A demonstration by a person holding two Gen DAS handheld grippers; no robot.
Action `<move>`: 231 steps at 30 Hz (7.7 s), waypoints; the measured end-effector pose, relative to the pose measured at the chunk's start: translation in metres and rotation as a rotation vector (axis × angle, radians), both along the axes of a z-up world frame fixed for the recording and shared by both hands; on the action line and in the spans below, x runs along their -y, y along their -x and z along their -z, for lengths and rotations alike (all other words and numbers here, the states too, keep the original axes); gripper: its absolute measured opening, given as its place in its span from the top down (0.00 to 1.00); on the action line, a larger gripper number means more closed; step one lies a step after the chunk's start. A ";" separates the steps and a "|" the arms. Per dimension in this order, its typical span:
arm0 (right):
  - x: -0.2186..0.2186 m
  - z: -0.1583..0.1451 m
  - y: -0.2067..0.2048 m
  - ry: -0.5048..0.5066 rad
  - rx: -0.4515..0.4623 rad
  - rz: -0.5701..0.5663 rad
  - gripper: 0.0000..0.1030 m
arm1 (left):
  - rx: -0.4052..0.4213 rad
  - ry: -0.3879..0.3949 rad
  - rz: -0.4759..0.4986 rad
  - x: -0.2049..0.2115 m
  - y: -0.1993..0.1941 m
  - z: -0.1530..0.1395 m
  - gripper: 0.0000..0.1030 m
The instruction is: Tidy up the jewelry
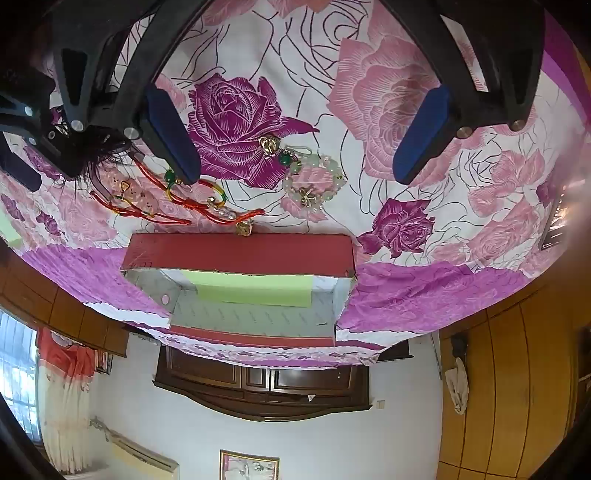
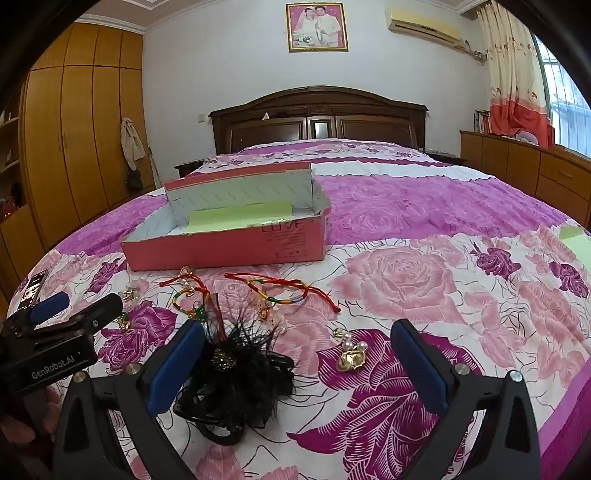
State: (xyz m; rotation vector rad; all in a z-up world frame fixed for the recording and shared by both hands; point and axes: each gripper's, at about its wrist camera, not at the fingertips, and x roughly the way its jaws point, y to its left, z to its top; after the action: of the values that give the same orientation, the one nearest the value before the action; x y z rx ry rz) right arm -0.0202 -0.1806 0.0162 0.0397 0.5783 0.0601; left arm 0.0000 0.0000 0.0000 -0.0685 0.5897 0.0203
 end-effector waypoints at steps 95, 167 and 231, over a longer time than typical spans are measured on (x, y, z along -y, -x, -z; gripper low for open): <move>0.001 -0.001 0.001 -0.003 0.009 0.001 0.00 | 0.014 -0.006 0.000 0.000 0.000 0.000 0.06; 0.023 0.020 -0.119 -0.015 -0.419 -0.083 0.45 | -0.401 0.105 0.132 -0.034 -0.087 0.031 0.47; -0.011 -0.106 -0.137 -0.059 -0.057 -0.217 0.95 | -0.034 0.047 0.184 -0.042 -0.109 -0.087 0.84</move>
State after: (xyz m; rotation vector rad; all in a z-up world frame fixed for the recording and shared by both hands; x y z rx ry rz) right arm 0.1173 -0.1693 0.1220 0.0359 0.6362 0.2882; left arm 0.1092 0.0421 0.0874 -0.0590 0.6289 -0.1711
